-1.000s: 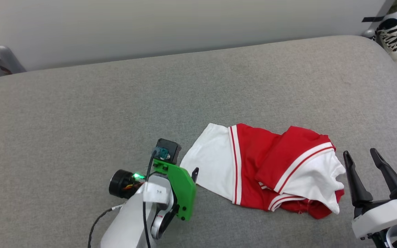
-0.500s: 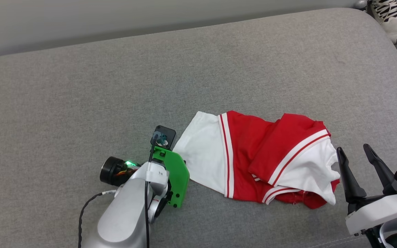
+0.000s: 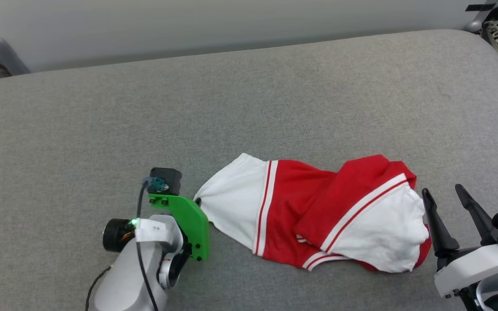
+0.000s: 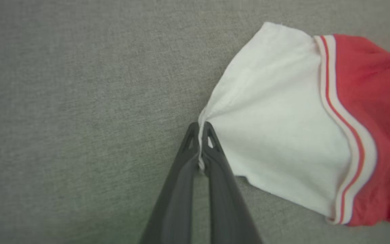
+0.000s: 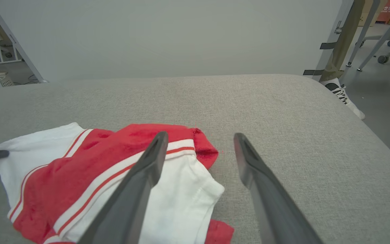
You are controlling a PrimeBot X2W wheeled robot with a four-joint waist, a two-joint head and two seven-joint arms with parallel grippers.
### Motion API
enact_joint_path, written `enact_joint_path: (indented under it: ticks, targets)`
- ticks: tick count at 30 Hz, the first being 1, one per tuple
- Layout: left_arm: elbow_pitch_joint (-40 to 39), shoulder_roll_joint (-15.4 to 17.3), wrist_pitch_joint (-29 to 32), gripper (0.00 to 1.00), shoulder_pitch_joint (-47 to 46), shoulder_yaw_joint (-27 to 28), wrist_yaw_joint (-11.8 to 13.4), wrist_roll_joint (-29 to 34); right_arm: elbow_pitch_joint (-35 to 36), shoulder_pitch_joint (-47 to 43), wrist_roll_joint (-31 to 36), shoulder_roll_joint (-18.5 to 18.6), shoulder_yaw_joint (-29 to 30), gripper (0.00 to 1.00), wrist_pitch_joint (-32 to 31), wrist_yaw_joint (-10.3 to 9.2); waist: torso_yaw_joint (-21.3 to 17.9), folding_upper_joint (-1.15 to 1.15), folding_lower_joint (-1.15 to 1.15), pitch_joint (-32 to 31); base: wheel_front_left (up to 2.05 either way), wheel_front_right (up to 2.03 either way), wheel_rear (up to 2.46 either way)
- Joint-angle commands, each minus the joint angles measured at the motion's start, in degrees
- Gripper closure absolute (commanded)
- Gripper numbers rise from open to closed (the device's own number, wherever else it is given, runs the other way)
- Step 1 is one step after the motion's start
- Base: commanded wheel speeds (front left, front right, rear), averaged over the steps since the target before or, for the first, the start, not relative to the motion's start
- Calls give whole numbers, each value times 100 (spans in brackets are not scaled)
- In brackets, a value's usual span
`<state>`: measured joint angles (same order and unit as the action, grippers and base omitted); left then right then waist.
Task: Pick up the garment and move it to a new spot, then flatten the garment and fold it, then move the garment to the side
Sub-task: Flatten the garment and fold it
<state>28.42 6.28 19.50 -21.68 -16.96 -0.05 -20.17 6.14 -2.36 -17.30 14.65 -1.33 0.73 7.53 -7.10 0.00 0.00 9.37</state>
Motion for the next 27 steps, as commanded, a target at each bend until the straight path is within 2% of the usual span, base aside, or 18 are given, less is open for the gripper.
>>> enact_joint_path:
  ticks: [1, 10, 18, 22, 27]
  targets:
    - [-118, 103, -75, 100, 102, 129, 38, -112, -18, -67, 12, 1, -12, 0, -13, -4, 271, 0, 0, -317, 0, 0, 0]
    - [-1131, 846, -30, 100, 252, 956, 101, -586, -76, -217, -10, -12, -81, 0, -78, -4, 566, 0, 0, -758, 0, 0, 0]
    - [-2236, 1532, 317, 100, 114, 1574, 353, -706, -172, -271, -10, -79, -147, 0, -48, -4, 578, 0, 0, -879, 0, 0, 0]
    - [-2688, 1786, 252, 100, -366, 1779, 472, -597, -220, -269, -21, -82, -166, 0, -23, -4, 552, 0, 0, -868, 0, 0, 0]
    - [-3148, 1886, -53, 100, -1348, 1740, 506, -358, -261, -199, -17, -92, -157, 0, -3, -4, 478, 0, 0, -825, 0, 0, 0]
